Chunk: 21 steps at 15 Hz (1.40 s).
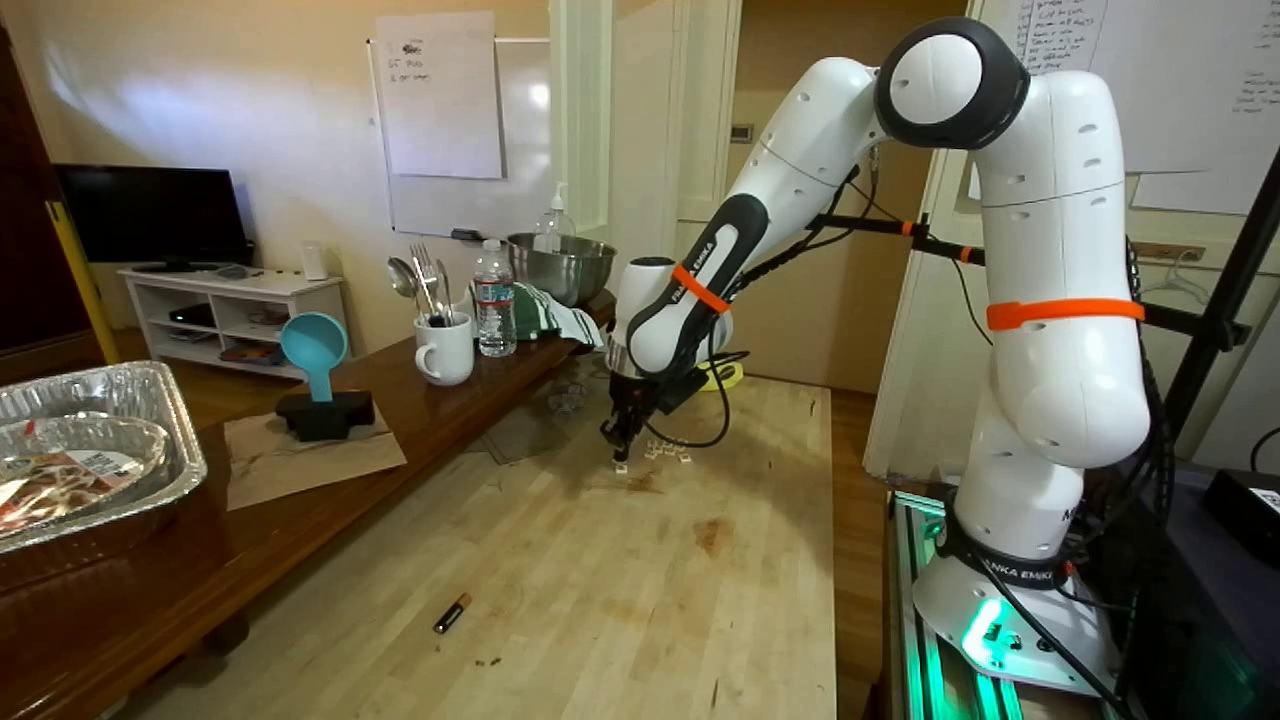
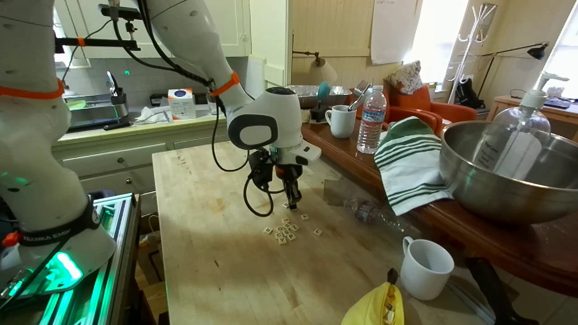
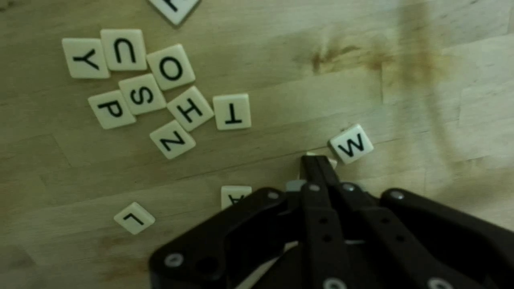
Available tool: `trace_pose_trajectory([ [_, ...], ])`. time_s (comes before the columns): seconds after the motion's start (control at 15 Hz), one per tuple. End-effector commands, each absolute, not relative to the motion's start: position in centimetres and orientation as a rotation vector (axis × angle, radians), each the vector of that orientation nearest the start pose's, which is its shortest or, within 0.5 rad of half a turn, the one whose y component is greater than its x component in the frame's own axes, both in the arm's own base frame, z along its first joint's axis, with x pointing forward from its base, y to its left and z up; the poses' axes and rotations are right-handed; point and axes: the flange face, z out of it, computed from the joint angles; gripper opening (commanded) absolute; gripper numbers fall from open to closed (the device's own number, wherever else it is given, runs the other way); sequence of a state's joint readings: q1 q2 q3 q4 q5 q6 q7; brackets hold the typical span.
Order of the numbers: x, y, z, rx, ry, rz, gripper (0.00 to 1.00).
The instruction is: Move the letter tiles to the left
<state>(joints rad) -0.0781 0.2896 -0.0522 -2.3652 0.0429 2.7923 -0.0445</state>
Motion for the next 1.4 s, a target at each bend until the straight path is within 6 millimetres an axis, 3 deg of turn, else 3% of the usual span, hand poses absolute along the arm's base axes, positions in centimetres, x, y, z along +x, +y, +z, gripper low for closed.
trace_pose_trajectory([
  [0.0, 52.0, -7.1, 20.9, -3.112, 0.282, -0.215, 0.00],
  [1.33, 51.5, -5.9, 21.2, -3.001, 0.766, -0.062, 0.00],
])
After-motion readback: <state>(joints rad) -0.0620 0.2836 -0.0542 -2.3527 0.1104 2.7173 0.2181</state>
